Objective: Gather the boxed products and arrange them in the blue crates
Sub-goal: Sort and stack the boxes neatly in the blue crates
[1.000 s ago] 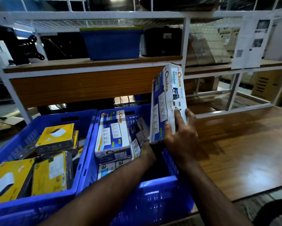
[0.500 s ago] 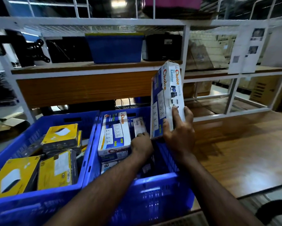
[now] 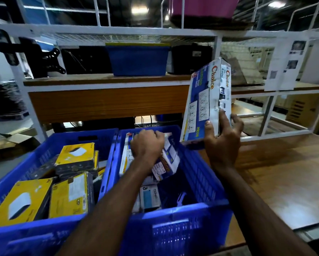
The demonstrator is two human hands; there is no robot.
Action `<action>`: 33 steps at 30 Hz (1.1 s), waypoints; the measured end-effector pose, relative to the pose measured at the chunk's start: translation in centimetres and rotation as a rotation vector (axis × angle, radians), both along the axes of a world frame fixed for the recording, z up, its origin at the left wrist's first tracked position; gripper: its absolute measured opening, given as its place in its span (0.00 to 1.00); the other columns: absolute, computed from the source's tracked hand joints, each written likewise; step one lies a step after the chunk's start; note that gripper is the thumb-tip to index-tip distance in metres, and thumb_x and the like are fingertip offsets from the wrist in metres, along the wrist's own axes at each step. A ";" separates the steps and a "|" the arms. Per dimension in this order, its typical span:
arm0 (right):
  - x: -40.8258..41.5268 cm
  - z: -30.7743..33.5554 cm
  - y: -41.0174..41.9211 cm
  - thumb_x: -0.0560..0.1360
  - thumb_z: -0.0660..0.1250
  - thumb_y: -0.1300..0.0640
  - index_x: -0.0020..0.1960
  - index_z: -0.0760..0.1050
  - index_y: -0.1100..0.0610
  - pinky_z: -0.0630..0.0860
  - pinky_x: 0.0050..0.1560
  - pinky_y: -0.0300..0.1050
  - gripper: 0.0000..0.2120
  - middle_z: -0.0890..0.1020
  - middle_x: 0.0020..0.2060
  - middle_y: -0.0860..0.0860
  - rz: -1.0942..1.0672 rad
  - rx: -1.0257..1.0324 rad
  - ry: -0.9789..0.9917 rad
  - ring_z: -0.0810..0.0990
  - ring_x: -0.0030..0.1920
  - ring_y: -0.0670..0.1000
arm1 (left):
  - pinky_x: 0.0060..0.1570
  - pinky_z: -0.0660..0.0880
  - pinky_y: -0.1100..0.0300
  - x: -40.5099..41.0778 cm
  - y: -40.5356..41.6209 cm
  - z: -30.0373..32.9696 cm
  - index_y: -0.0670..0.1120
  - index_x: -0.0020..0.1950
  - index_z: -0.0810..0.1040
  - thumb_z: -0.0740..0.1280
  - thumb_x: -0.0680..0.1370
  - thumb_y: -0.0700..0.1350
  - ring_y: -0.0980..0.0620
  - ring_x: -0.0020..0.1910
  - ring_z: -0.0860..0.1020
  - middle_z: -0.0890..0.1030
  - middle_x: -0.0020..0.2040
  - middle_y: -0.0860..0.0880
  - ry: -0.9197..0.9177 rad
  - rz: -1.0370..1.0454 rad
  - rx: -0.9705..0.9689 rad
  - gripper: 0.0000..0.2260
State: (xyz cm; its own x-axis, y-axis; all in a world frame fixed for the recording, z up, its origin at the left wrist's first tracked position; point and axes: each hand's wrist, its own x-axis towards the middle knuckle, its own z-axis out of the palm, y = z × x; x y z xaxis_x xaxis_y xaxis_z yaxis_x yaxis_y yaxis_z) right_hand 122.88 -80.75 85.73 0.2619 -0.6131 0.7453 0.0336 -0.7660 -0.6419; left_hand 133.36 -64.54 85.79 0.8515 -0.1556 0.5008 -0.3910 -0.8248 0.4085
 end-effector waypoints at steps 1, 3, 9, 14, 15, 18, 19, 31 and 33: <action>0.0 0.1 0.0 0.77 0.63 0.46 0.72 0.68 0.53 0.74 0.62 0.48 0.25 0.65 0.70 0.57 0.002 0.013 -0.007 0.70 0.68 0.55 | 0.34 0.70 0.57 0.1 1.3 0.7 0.42 0.41 0.81 0.54 0.79 0.53 0.44 0.36 0.76 0.81 0.38 0.43 0.007 0.006 -0.071 0.22; 0.1 0.3 0.0 0.77 0.64 0.47 0.72 0.70 0.53 0.71 0.62 0.42 0.25 0.66 0.69 0.57 0.003 0.037 0.000 0.71 0.67 0.55 | 0.30 0.63 0.57 0.0 3.8 2.2 0.41 0.38 0.79 0.56 0.80 0.51 0.46 0.31 0.71 0.78 0.33 0.45 0.004 0.030 -0.225 0.19; 0.9 -0.3 2.5 0.78 0.61 0.46 0.72 0.67 0.52 0.78 0.51 0.53 0.25 0.64 0.70 0.56 -0.015 -0.234 0.335 0.73 0.62 0.60 | 0.26 0.59 0.61 0.3 7.3 4.7 0.40 0.42 0.79 0.56 0.81 0.48 0.50 0.29 0.70 0.77 0.37 0.47 -0.155 0.125 -0.532 0.17; 1.9 -2.0 4.8 0.77 0.60 0.45 0.72 0.65 0.50 0.78 0.43 0.51 0.25 0.64 0.69 0.56 -0.042 -0.388 0.646 0.76 0.55 0.59 | 0.35 0.63 0.60 0.9 8.5 3.0 0.39 0.45 0.79 0.56 0.81 0.48 0.48 0.38 0.73 0.81 0.47 0.40 -0.210 0.133 -0.586 0.17; 2.0 -2.2 4.9 0.76 0.60 0.45 0.71 0.65 0.50 0.78 0.42 0.51 0.25 0.65 0.68 0.56 -0.041 -0.403 0.691 0.76 0.54 0.59 | 0.37 0.64 0.59 1.0 8.8 2.5 0.39 0.45 0.79 0.56 0.81 0.48 0.47 0.39 0.74 0.81 0.47 0.39 -0.208 0.135 -0.596 0.17; 2.3 -2.7 5.3 0.75 0.61 0.46 0.68 0.67 0.51 0.75 0.38 0.48 0.23 0.67 0.64 0.56 -0.023 -0.428 0.786 0.77 0.51 0.59 | 0.38 0.65 0.58 1.7 9.4 1.4 0.40 0.47 0.81 0.57 0.80 0.47 0.45 0.41 0.76 0.82 0.49 0.40 -0.186 0.158 -0.626 0.15; 2.4 -2.9 5.5 0.75 0.61 0.46 0.66 0.68 0.52 0.74 0.38 0.49 0.22 0.67 0.63 0.56 -0.003 -0.424 0.811 0.77 0.50 0.60 | 0.38 0.64 0.58 1.9 9.6 1.0 0.40 0.48 0.81 0.58 0.80 0.46 0.47 0.41 0.76 0.82 0.49 0.40 -0.171 0.164 -0.639 0.15; 7.3 -8.4 4.2 0.76 0.62 0.50 0.70 0.65 0.53 0.75 0.50 0.56 0.23 0.65 0.64 0.61 -0.001 -0.431 1.171 0.71 0.59 0.65 | 0.35 0.69 0.54 2.8 11.1 -2.1 0.42 0.40 0.76 0.54 0.77 0.51 0.42 0.39 0.76 0.81 0.44 0.40 -0.089 0.176 -0.693 0.17; 7.8 -8.3 4.3 0.77 0.61 0.50 0.70 0.65 0.54 0.75 0.50 0.55 0.23 0.65 0.63 0.62 -0.058 -0.462 1.168 0.71 0.58 0.65 | 0.35 0.69 0.53 3.0 11.5 -1.9 0.42 0.38 0.74 0.53 0.76 0.51 0.41 0.39 0.76 0.80 0.42 0.40 -0.102 0.178 -0.707 0.17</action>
State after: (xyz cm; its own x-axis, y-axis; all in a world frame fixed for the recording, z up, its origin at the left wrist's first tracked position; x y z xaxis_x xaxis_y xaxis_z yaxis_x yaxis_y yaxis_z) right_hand 130.69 -76.48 77.39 0.8907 -0.3894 0.2347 -0.4136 -0.9083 0.0627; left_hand 136.35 -53.09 83.85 0.7776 0.3699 0.5084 -0.3405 -0.4321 0.8351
